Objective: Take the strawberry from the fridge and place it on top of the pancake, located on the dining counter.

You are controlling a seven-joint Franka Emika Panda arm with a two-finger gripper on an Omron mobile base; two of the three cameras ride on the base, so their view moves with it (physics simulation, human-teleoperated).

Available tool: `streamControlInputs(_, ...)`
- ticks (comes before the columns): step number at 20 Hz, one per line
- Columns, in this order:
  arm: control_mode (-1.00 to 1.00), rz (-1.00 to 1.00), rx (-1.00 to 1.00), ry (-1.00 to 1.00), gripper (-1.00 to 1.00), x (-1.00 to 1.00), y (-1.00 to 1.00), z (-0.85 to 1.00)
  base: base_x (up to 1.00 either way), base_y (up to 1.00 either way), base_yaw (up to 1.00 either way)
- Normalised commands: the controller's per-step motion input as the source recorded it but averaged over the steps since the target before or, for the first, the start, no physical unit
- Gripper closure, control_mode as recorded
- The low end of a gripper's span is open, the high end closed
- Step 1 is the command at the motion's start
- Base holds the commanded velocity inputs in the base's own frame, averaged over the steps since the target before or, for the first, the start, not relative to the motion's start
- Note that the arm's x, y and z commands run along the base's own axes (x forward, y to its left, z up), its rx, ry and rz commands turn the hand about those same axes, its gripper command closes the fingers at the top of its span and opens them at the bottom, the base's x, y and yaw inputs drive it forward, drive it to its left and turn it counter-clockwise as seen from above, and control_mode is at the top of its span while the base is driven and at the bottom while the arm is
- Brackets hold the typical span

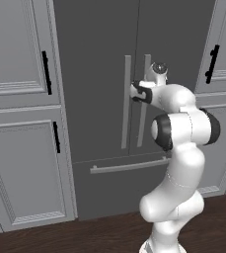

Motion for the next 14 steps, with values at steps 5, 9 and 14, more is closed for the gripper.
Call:
streamControlInputs(5, -1.00, 0.04, 0.00, 0.00, -1.00, 0.40, -0.35, -0.10, 0.00, 0.00, 0.00)
streamControlInputs(9, -1.00, 0.11, 0.00, -0.03, -1.00, 0.34, -0.16, -0.07, 0.00, 0.00, 0.00)
streamControlInputs(14, -1.00, 0.14, 0.00, -0.13, -1.00, 0.40, 0.00, -0.19, 0.00, 0.00, 0.00)
